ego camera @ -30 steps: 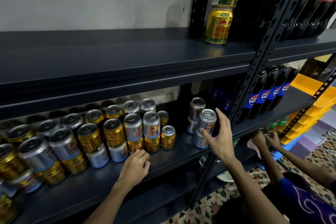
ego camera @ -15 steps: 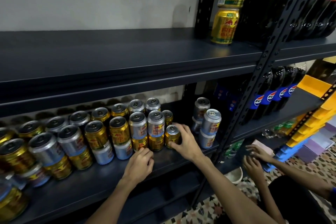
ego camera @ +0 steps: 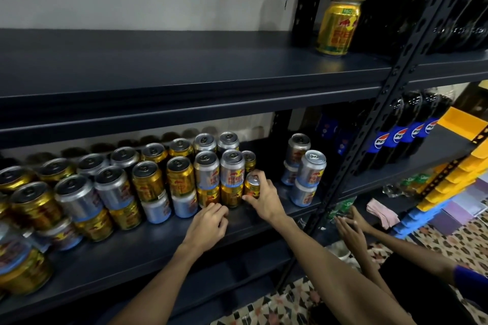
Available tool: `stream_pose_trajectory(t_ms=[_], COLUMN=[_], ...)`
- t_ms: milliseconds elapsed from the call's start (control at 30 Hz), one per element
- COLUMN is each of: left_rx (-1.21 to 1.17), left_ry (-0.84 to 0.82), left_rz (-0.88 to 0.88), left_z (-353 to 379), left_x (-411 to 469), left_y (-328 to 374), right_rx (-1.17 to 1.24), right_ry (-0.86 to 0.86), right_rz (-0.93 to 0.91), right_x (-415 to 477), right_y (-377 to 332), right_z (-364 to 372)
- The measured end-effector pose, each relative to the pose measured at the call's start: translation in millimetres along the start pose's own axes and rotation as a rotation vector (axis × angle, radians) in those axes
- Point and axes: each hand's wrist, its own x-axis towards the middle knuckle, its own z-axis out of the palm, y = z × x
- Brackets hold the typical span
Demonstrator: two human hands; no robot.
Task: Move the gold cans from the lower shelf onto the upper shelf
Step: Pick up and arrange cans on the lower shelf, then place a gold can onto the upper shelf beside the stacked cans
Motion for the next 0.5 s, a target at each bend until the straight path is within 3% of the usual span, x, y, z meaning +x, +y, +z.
stream_pose_trajectory(t_ms=[200, 367, 500], left_rx=[-0.169, -0.222, -0.125], left_ry=[0.141, 0.538, 0.732], left_rz=[0.166, 0.486, 0.635], left_z=[-32.1, -126.5, -223.5], left_x=[6.5, 66.6, 106.2], left_y=[24.3, 89.5, 132.0], right_rx=[0.024, 0.049, 0.072], right_ry=[0.106, 0.186, 0.214], right_rz=[-0.160, -0.262, -0.321], right_x=[-25.0, -44.0, -66.8], right_y=[-10.1, -39.5, -72.0], right_z=[-30.9, -79.0, -115.2])
